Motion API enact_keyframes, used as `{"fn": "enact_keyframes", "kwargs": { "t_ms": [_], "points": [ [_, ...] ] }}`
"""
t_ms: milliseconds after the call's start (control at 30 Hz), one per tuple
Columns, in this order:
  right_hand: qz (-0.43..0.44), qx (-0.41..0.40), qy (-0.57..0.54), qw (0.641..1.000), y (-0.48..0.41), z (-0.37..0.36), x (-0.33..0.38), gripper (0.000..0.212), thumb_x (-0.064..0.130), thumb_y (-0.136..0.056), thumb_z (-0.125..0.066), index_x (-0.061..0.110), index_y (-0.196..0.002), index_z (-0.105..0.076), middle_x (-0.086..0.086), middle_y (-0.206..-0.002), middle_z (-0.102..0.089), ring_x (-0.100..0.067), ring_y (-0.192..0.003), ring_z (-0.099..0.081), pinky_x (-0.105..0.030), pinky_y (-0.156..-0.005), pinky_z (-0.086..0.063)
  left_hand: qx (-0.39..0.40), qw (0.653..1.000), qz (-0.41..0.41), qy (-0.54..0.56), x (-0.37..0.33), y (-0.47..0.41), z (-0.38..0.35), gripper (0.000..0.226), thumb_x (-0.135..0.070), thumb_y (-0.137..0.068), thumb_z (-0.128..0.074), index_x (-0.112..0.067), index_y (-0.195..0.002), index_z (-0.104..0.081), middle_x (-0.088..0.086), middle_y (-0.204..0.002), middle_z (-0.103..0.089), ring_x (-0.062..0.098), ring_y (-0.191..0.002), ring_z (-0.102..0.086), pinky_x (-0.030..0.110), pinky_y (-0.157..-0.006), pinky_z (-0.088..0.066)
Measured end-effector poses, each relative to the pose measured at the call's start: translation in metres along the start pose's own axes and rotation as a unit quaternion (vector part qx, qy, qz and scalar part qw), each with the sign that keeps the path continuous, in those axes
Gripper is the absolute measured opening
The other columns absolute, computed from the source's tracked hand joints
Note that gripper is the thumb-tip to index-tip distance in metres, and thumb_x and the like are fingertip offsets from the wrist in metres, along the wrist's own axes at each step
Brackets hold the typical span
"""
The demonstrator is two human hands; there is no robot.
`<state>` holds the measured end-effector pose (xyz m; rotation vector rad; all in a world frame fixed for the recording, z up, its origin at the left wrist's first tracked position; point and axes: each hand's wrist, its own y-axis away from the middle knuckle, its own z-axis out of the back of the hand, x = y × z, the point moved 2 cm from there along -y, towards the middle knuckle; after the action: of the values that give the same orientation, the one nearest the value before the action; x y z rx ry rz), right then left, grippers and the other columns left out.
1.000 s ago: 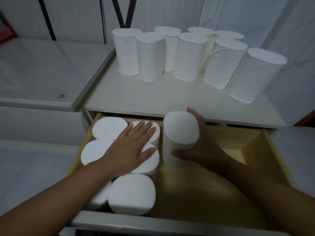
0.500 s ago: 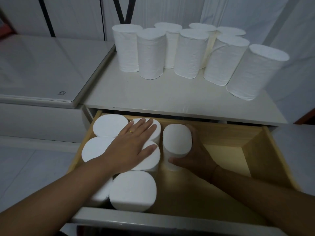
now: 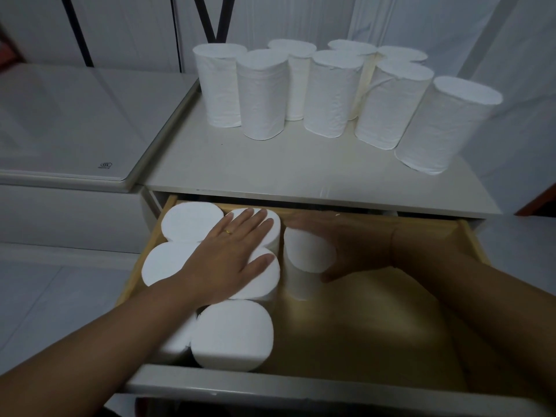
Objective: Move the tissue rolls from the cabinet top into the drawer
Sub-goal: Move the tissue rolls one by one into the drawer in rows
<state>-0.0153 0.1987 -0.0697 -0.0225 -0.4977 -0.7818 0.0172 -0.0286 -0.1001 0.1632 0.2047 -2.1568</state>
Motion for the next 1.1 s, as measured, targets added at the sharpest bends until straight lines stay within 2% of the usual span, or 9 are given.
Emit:
{"fn": "enact_keyframes", "kwargs": {
  "t_ms": [100,233,433,567,700,933,1100],
  "points": [
    [-0.017,-0.006,0.030,0.999,-0.002,-0.003,0.001,0.097,0.044,-0.063,-0.082,0.028,-0.143,-0.030,0.008,-0.147,-0.033,-0.011,-0.132,-0.031,-0.026,-0.110,-0.024,0.001,1.000,0.002,0.001,0.000,0.000,0.000,0.064,-0.056,-0.093,-0.016,-0.026,-0.150,-0.011,-0.011,-0.155,0.002,0.007,-0.144,0.007,0.028,-0.116,0.008],
    [-0.092,-0.077,0.063,0.991,0.002,-0.015,0.000,0.093,0.066,-0.061,-0.071,0.037,-0.138,-0.028,0.008,-0.139,-0.032,-0.019,-0.121,-0.033,-0.028,-0.090,-0.036,0.002,1.000,0.001,-0.002,0.001,0.000,-0.001,0.064,-0.056,-0.093,-0.015,-0.028,-0.150,-0.009,-0.013,-0.153,0.006,0.005,-0.143,0.010,0.027,-0.116,0.009],
    [-0.168,-0.192,0.035,0.966,0.009,-0.035,0.000,0.091,0.073,-0.061,-0.066,0.032,-0.134,-0.033,-0.001,-0.128,-0.042,-0.019,-0.104,-0.046,-0.026,-0.076,-0.042,0.002,1.000,0.002,-0.001,0.002,0.000,-0.002,0.064,-0.057,-0.092,-0.014,-0.028,-0.150,-0.008,-0.014,-0.153,0.007,0.005,-0.143,0.011,0.026,-0.115,0.010],
    [-0.194,-0.225,0.045,0.954,0.012,-0.041,0.003,0.090,0.075,-0.062,-0.062,0.026,-0.132,-0.036,-0.004,-0.125,-0.045,-0.022,-0.101,-0.051,-0.031,-0.077,-0.051,0.001,1.000,0.003,0.006,0.002,0.000,-0.002,0.064,-0.057,-0.093,-0.016,-0.028,-0.150,-0.010,-0.013,-0.154,0.004,0.005,-0.144,0.009,0.027,-0.115,0.009],
    [-0.211,-0.251,0.037,0.944,0.013,-0.045,0.006,0.088,0.073,-0.063,-0.062,0.023,-0.130,-0.036,-0.005,-0.124,-0.044,-0.023,-0.100,-0.052,-0.032,-0.077,-0.051,0.003,1.000,0.002,0.002,0.002,0.000,-0.002,0.064,-0.057,-0.093,-0.015,-0.028,-0.150,-0.009,-0.012,-0.155,0.003,0.006,-0.144,0.009,0.027,-0.116,0.008],
    [-0.184,-0.202,-0.099,0.957,0.018,-0.043,-0.008,0.089,0.053,-0.064,-0.077,0.028,-0.136,-0.031,-0.003,-0.136,-0.038,-0.022,-0.115,-0.044,-0.039,-0.091,-0.050,-0.003,1.000,-0.014,0.003,0.001,0.003,0.000,0.062,-0.055,-0.095,-0.015,-0.028,-0.150,-0.008,-0.012,-0.157,0.001,0.004,-0.144,0.010,0.026,-0.116,0.009],
    [-0.184,-0.247,-0.144,0.940,0.016,-0.046,-0.013,0.085,0.047,-0.060,-0.083,0.023,-0.130,-0.041,-0.001,-0.128,-0.049,-0.019,-0.110,-0.049,-0.041,-0.090,-0.051,0.006,0.998,-0.047,0.037,-0.003,0.003,0.002,0.056,-0.050,-0.097,-0.018,-0.030,-0.149,-0.012,-0.013,-0.157,-0.004,0.002,-0.144,0.006,0.028,-0.118,0.004]
  ]
}}
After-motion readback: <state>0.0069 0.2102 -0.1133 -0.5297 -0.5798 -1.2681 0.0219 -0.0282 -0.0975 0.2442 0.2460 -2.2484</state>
